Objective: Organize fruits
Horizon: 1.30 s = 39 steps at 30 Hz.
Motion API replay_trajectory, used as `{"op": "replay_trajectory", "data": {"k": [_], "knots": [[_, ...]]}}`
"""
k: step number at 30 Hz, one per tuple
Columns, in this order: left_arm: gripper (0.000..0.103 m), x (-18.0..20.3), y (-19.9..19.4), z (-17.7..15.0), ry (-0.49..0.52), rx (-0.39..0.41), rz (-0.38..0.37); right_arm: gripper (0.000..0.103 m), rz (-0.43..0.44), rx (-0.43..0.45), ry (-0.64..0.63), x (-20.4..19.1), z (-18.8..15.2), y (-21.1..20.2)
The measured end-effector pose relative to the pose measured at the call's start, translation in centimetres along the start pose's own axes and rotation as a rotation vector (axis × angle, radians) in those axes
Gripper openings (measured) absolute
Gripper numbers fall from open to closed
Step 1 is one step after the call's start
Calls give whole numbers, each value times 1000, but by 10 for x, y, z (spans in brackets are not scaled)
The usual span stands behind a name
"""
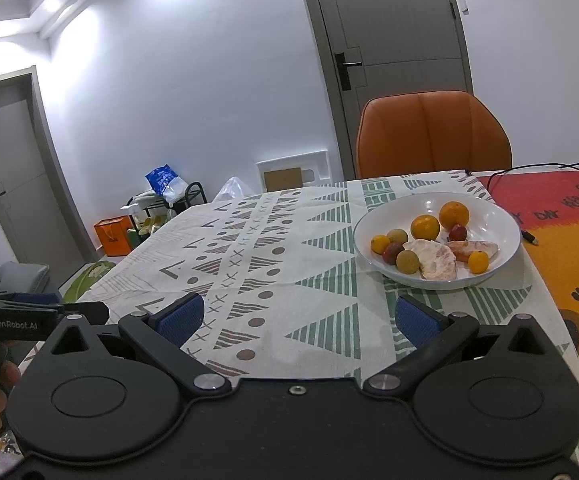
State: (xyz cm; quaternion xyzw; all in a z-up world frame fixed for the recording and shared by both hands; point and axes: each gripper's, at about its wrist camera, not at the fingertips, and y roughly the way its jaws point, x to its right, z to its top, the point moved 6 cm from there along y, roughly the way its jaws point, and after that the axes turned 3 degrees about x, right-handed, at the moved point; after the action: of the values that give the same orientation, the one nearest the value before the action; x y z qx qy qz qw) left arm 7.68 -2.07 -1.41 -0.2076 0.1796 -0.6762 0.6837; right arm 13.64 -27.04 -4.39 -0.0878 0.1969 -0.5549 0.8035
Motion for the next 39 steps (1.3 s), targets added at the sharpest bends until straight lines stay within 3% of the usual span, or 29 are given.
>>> {"op": "replay_trajectory", "data": {"k": [39], "knots": [[103,1,-8,9,8,19,-11,103,-9,9,-11,0,5,-4]]}}
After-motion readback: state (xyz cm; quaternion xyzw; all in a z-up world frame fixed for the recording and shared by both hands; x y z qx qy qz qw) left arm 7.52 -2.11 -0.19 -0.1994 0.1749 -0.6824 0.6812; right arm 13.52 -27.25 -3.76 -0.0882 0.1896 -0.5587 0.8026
